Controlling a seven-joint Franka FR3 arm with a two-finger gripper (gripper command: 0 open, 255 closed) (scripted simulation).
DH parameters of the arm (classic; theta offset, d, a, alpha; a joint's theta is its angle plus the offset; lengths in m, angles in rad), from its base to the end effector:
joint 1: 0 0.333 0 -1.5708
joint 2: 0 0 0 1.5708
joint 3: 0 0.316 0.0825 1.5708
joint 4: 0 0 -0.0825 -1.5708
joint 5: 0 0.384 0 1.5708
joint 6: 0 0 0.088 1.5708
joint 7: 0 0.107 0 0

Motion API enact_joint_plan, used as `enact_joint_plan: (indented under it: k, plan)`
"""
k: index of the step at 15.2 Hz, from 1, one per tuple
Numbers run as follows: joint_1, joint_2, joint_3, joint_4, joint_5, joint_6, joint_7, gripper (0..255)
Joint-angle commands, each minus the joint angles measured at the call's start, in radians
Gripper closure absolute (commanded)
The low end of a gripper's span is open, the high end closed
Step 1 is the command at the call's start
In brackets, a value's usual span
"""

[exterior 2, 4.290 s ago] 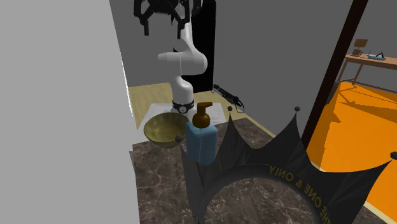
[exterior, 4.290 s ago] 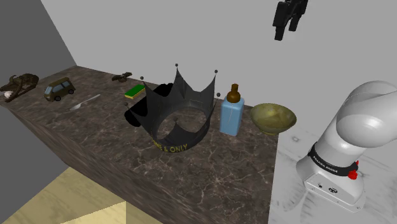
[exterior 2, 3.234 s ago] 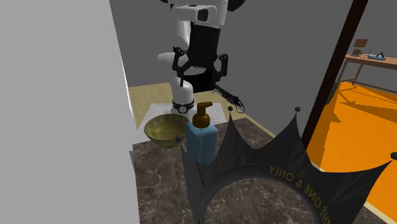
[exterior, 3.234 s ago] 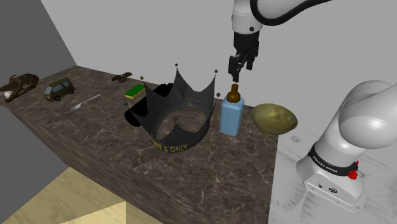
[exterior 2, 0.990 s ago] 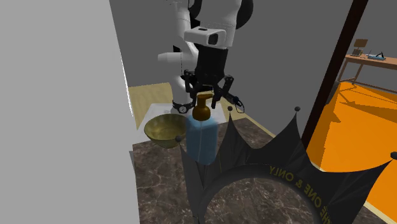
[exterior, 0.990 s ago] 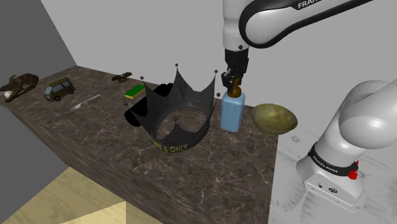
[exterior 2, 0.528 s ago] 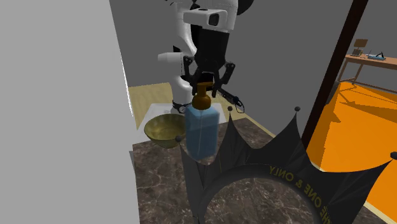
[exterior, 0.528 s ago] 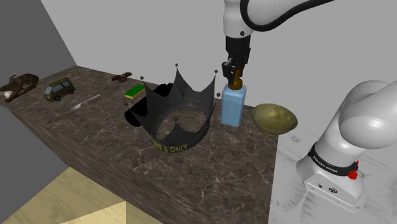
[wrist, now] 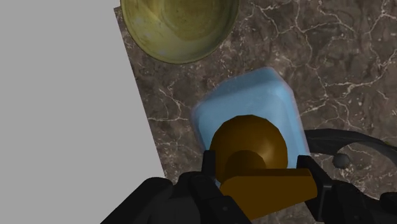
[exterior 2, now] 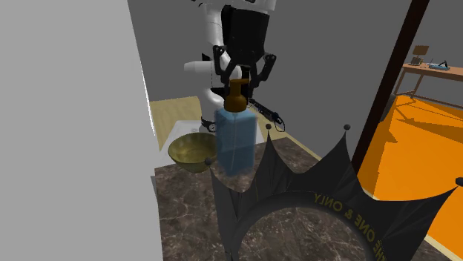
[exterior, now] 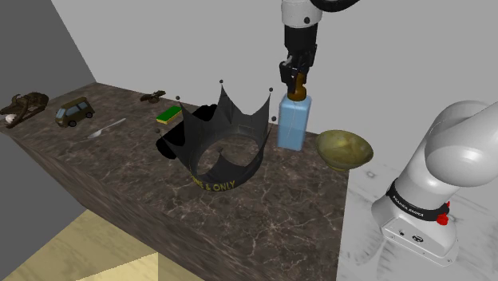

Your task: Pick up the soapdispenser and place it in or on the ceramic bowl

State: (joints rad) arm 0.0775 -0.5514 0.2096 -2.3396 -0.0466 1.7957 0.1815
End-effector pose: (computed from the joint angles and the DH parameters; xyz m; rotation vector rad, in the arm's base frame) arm 0.3710 0.1159 0.5323 2.9869 0.1279 0.0461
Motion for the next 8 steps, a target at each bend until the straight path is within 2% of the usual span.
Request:
enact_joint_plan:
  k: [1,8]
  plan:
    - [-0.001,0.000,-0.002,0.027,-0.001,-0.027,-0.003,255]
    - [-0.004,0.006,-0.006,0.126,-0.003,-0.119,-0.014,255]
